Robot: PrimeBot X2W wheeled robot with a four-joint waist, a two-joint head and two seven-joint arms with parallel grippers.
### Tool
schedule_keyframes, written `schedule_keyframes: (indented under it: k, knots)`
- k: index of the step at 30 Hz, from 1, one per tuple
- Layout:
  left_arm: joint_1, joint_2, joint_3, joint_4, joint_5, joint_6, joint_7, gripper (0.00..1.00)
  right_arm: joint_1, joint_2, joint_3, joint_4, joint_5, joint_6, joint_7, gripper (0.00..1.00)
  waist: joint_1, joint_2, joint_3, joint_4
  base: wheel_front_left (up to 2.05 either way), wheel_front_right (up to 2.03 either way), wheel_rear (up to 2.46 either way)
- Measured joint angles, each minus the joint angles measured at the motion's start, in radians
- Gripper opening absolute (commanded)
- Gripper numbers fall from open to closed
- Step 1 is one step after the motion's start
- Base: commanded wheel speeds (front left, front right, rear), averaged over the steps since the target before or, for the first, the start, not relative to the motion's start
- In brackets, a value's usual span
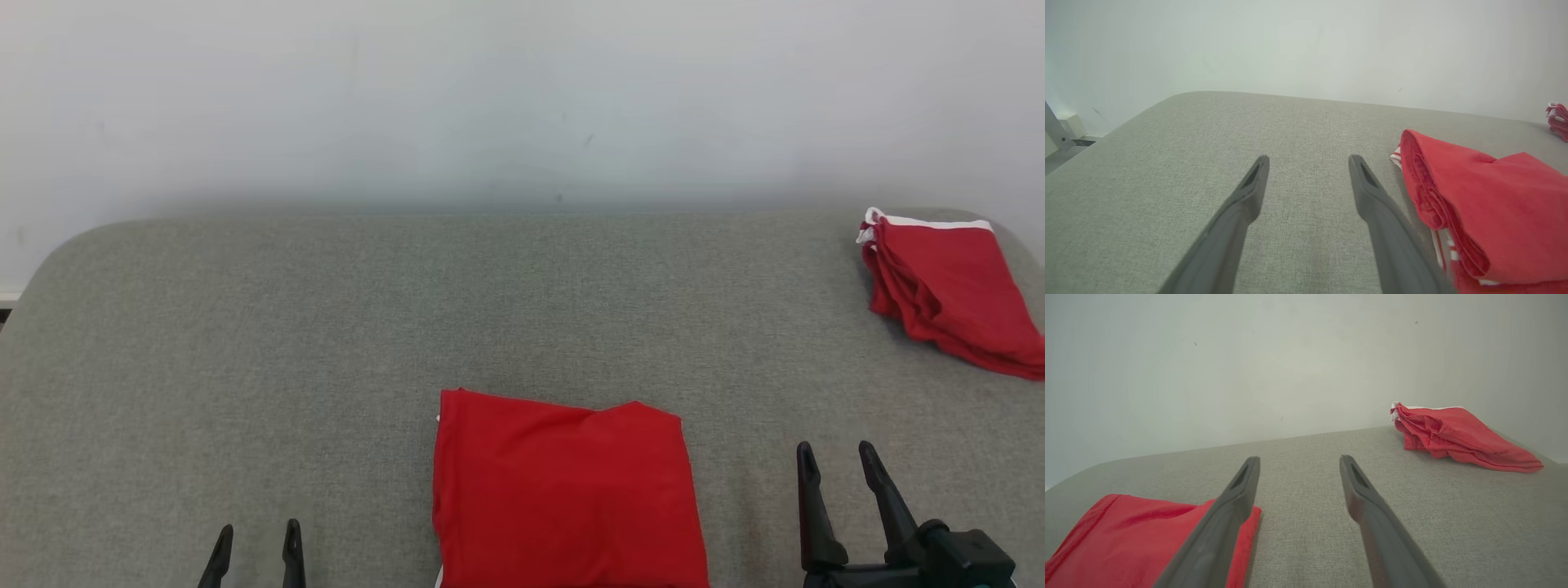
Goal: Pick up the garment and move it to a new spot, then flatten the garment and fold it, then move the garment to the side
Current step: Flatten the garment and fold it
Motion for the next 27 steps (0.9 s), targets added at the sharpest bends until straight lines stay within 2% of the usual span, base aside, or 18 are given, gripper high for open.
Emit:
schedule_keyframes:
  k: [15, 27]
  knots:
    - [0.015, 0.000, -0.024, -0.033, 0.081, 0.004, 0.000, 1.00, 0.011, 0.020, 0.005, -0.009, -0.030, 0.000, 0.000, 1.00, 0.0000, 0.0000, -0.013, -0.004, 0.00, 0.00, 0.00]
    - [0.021, 0.000, -0.019, -0.030, 0.087, 0.000, 0.000, 1.00, 0.011, 0.022, 0.008, -0.002, -0.028, 0.000, 0.000, 1.00, 0.0000, 0.0000, -0.013, -0.003, 0.00, 0.00, 0.00]
